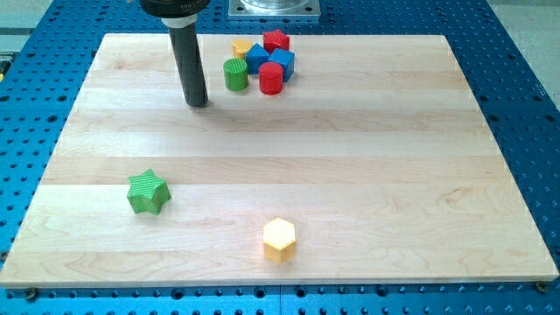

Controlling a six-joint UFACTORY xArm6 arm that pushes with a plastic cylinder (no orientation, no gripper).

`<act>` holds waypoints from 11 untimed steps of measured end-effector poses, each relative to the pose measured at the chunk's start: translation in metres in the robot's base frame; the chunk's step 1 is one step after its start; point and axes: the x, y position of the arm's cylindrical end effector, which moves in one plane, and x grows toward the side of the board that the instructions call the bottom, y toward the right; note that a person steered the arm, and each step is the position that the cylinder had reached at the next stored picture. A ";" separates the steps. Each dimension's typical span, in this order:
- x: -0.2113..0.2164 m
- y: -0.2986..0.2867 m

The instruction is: Push the hexagon diagonally to the red circle

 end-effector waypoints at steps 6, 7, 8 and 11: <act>0.229 0.219; 0.263 0.148; 0.268 0.072; 0.269 0.090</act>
